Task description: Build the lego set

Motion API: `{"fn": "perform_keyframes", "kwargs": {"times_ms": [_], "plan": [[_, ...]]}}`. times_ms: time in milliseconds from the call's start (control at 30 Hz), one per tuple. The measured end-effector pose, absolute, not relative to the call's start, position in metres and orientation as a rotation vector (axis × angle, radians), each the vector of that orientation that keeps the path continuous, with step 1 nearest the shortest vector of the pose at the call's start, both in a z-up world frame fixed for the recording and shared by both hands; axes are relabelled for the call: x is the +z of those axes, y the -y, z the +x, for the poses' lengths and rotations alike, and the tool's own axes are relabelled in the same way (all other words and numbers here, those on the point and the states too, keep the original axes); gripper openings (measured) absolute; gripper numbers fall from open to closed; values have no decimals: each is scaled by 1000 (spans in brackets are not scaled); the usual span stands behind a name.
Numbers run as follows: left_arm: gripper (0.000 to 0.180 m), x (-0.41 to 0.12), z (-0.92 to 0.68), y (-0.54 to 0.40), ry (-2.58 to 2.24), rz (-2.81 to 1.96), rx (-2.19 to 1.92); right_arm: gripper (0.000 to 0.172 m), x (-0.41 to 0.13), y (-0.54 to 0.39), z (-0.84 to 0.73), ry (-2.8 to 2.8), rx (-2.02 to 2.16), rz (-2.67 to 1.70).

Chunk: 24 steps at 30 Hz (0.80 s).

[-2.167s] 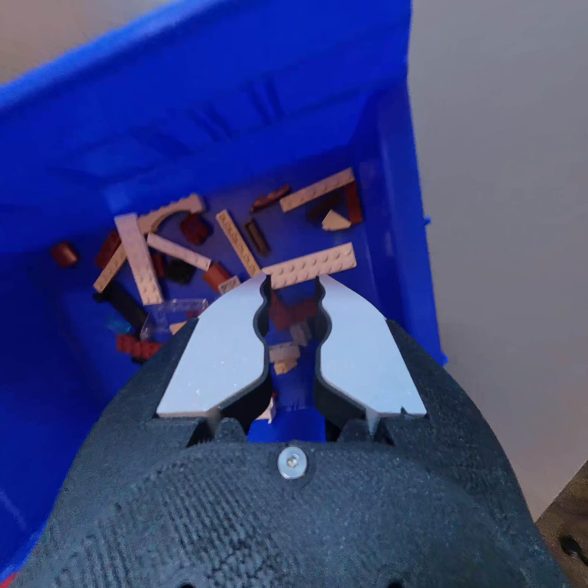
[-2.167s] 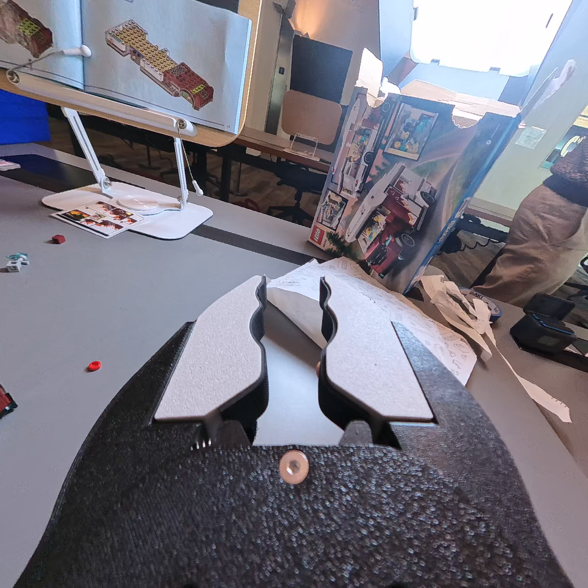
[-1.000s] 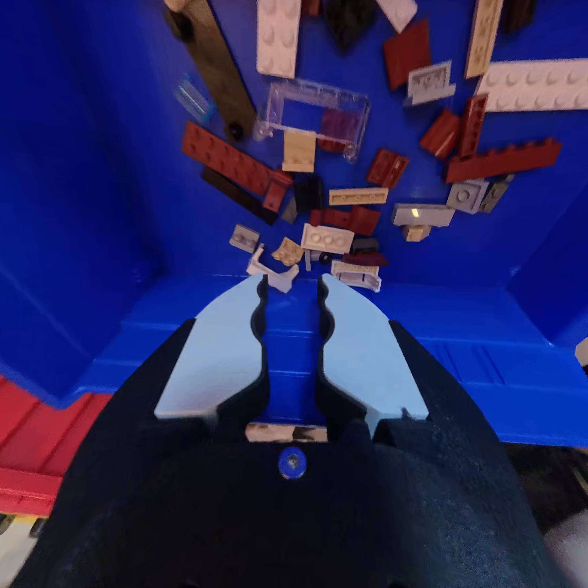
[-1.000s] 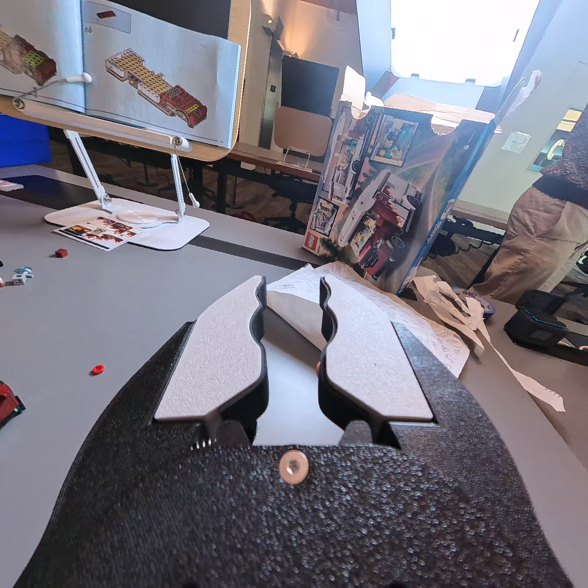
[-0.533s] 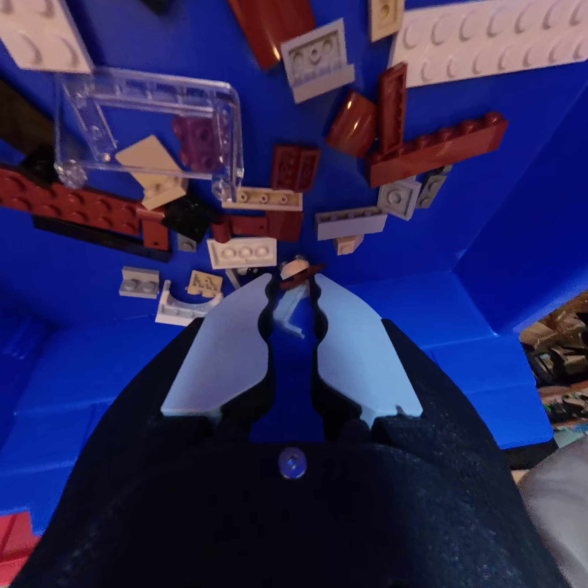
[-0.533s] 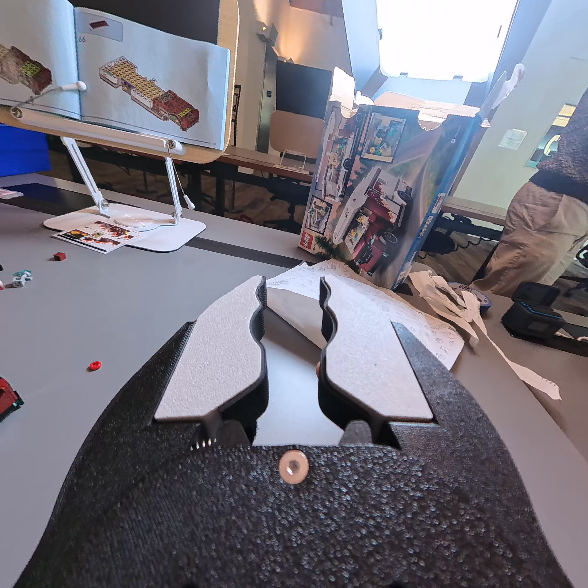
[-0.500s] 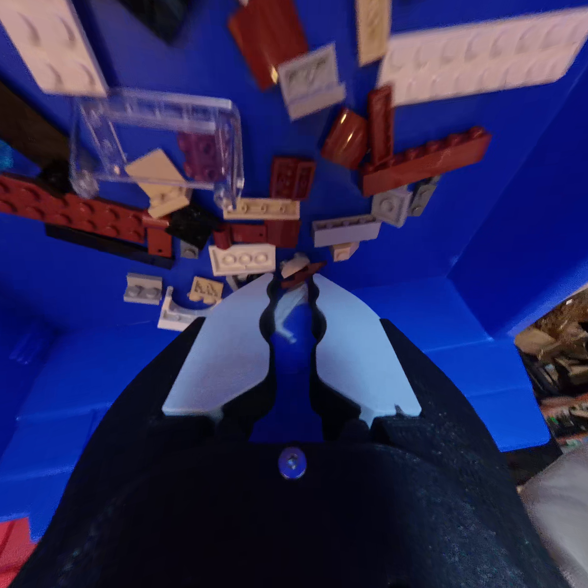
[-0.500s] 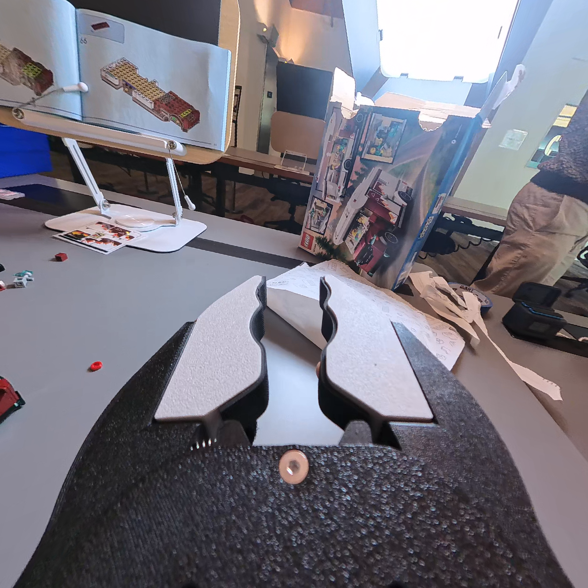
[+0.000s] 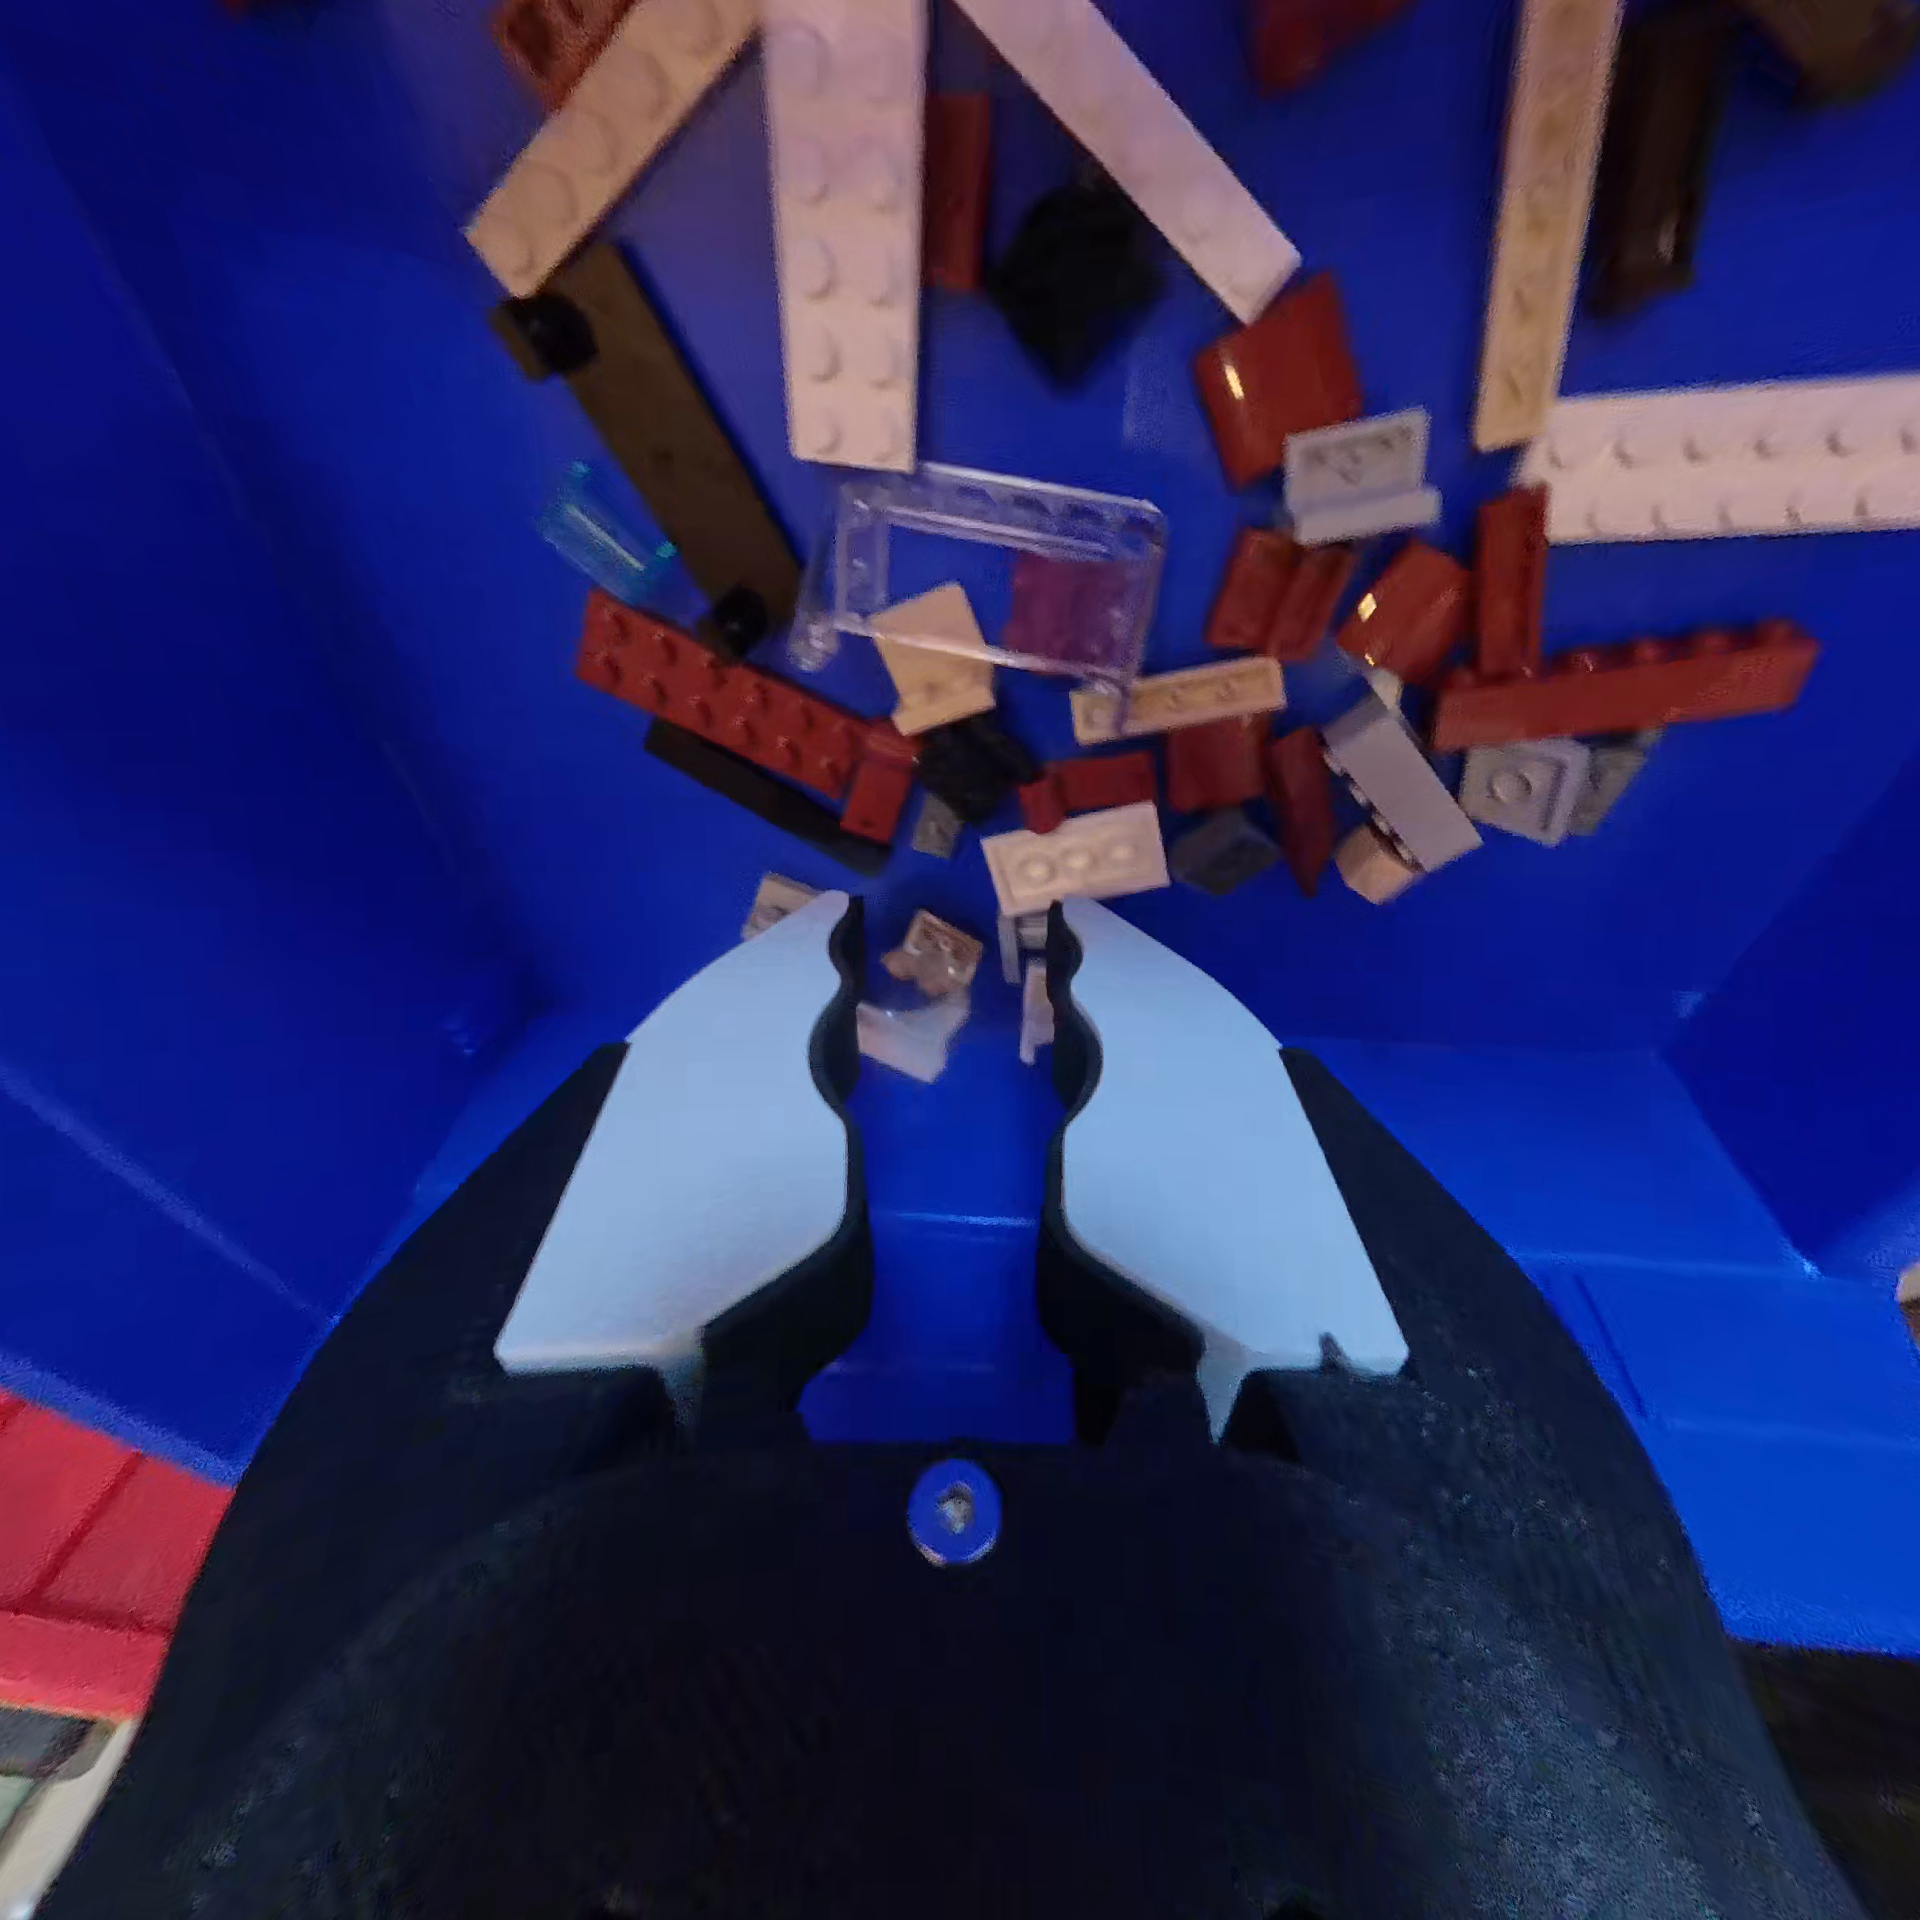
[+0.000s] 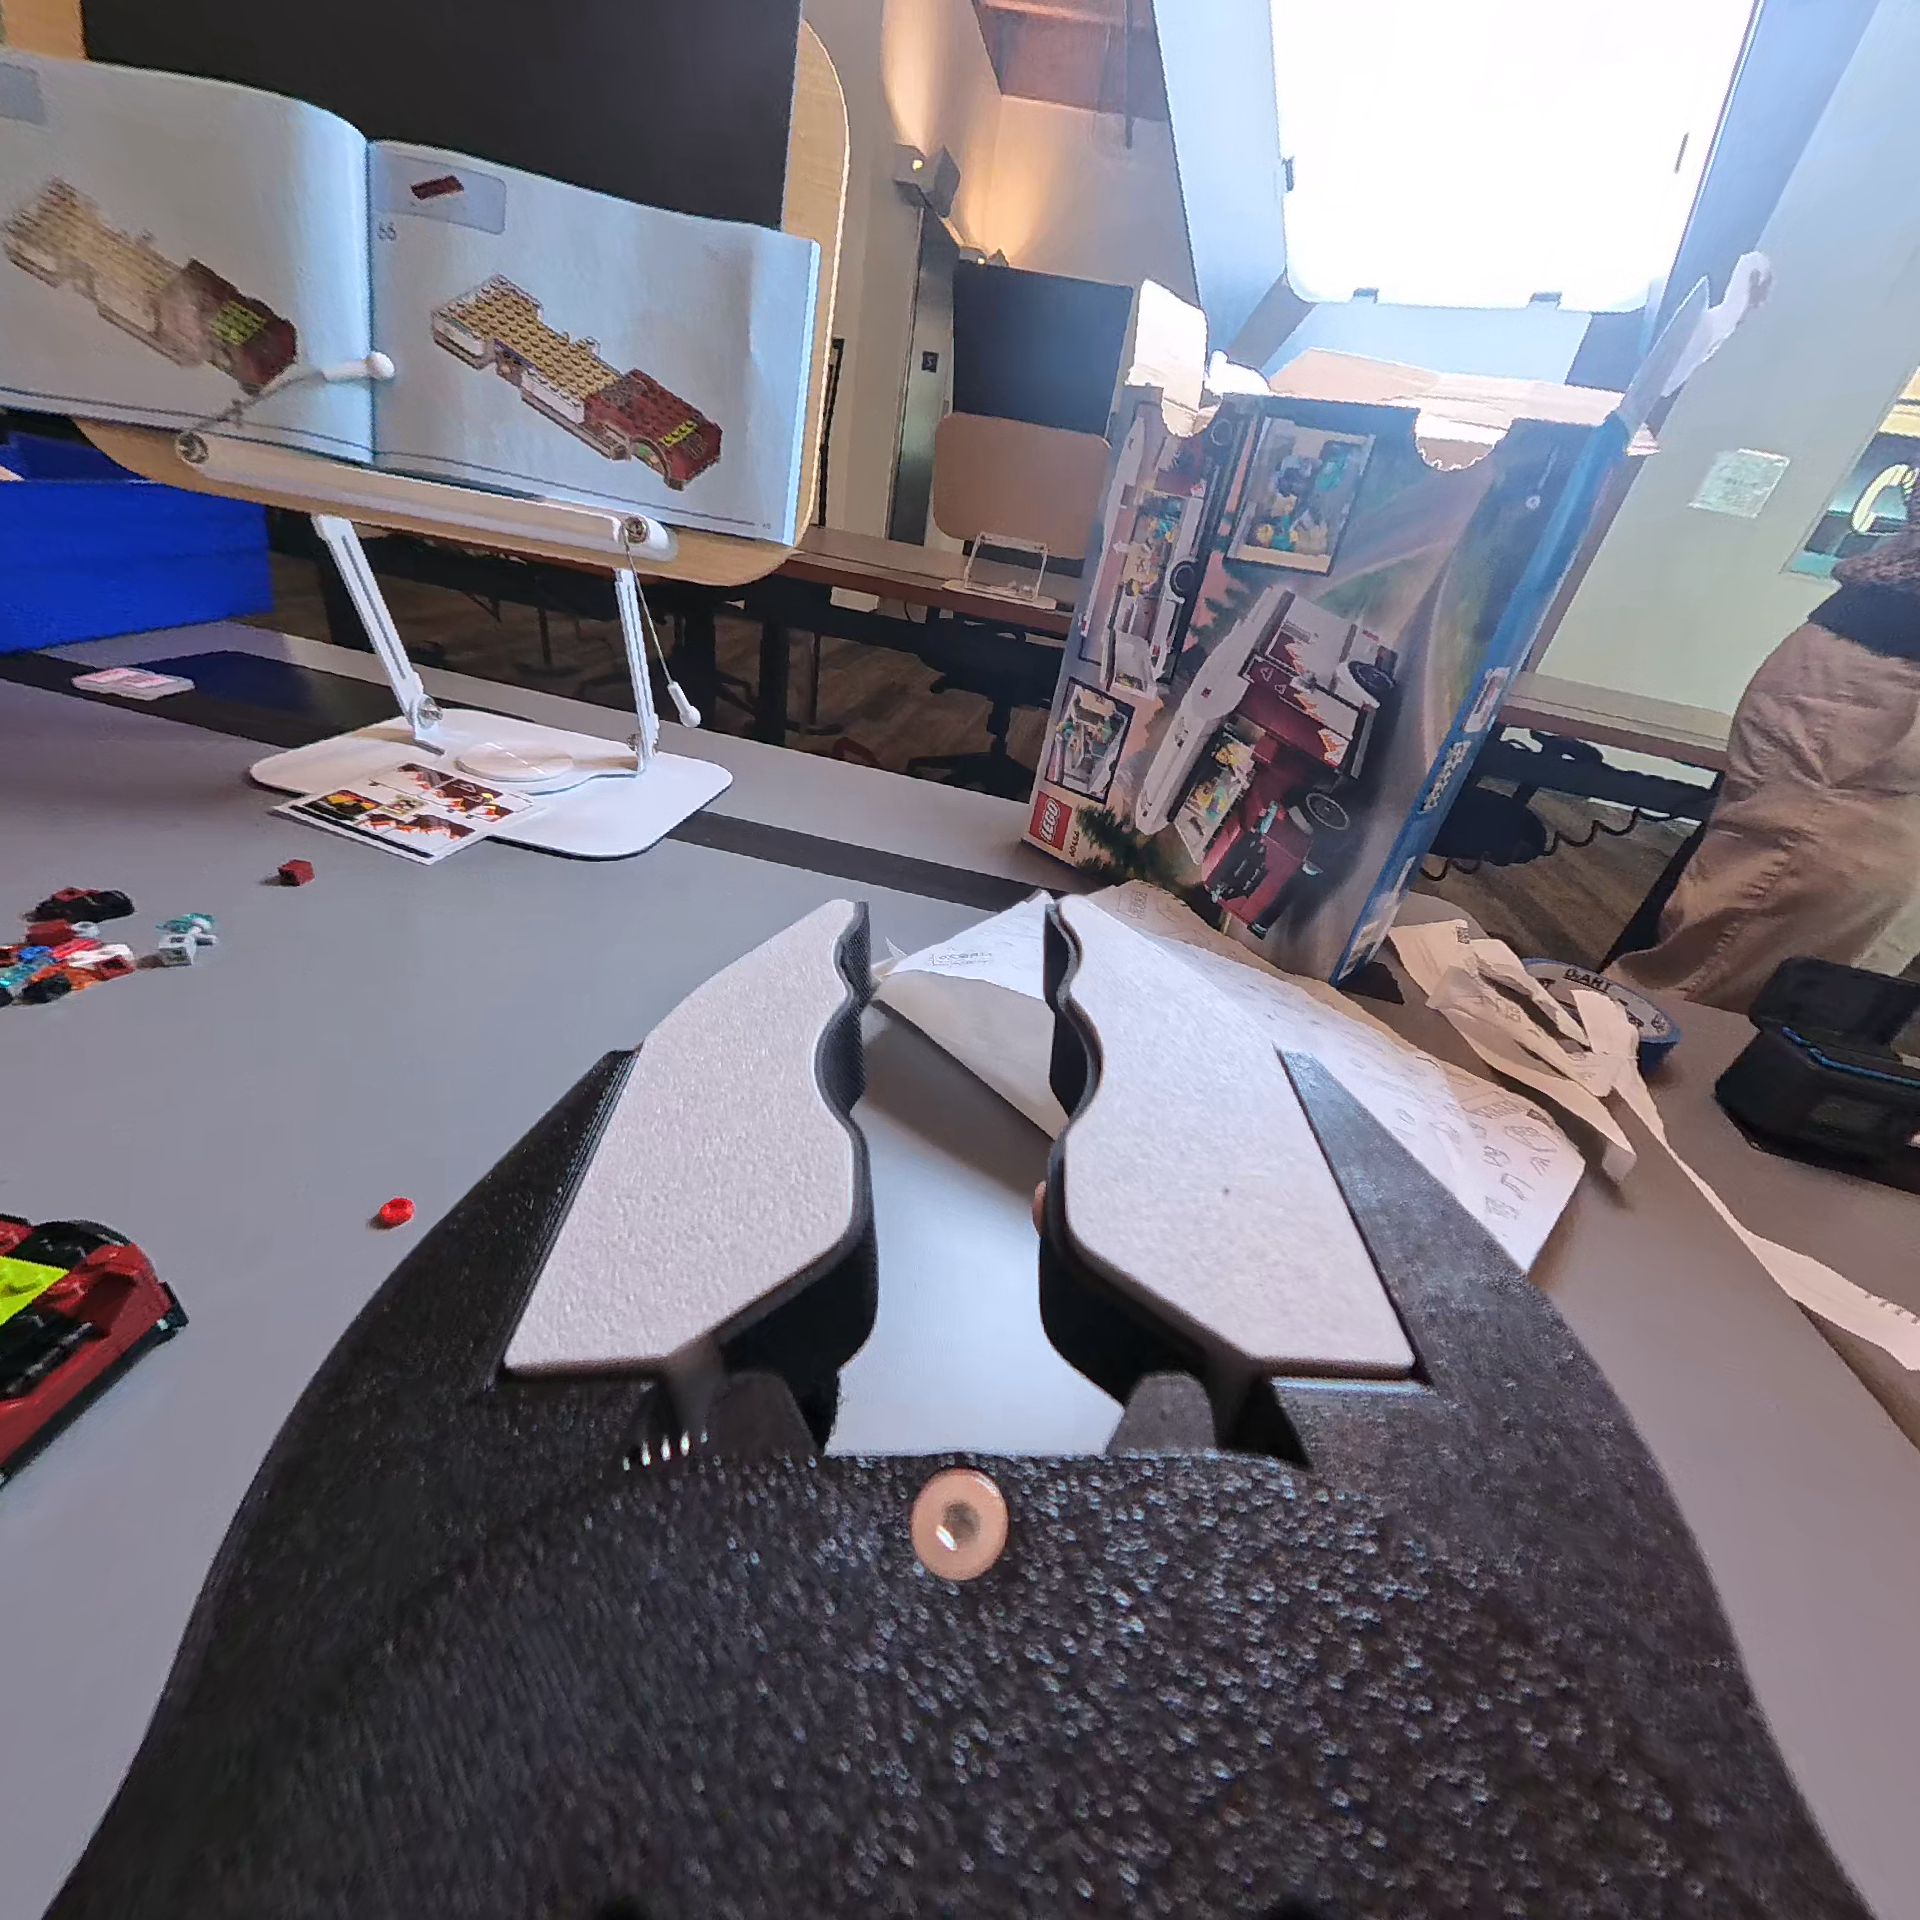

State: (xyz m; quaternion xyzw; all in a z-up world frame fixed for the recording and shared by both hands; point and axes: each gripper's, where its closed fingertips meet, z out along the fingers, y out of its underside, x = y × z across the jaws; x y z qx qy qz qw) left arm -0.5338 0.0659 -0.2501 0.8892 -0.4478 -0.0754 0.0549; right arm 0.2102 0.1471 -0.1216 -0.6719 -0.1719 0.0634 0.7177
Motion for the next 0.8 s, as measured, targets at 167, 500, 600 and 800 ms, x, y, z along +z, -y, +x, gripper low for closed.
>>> {"fn": "perform_keyframes", "kwargs": {"times_ms": [167,500,600,800], "plan": [[40,-260,-526,-75,1279,2734,-122,32,-113,-142,203,391,176,-1455],[33,-263,-510,-64,1263,2695,0,32,-103,-132,195,411,213,-1410],[24,-262,-497,-53,1258,2671,90,32,-102,-131,195,407,231,-1408],[28,-223,-486,-63,1300,2820,147,32,-106,-131,192,415,266,-1422]]}}
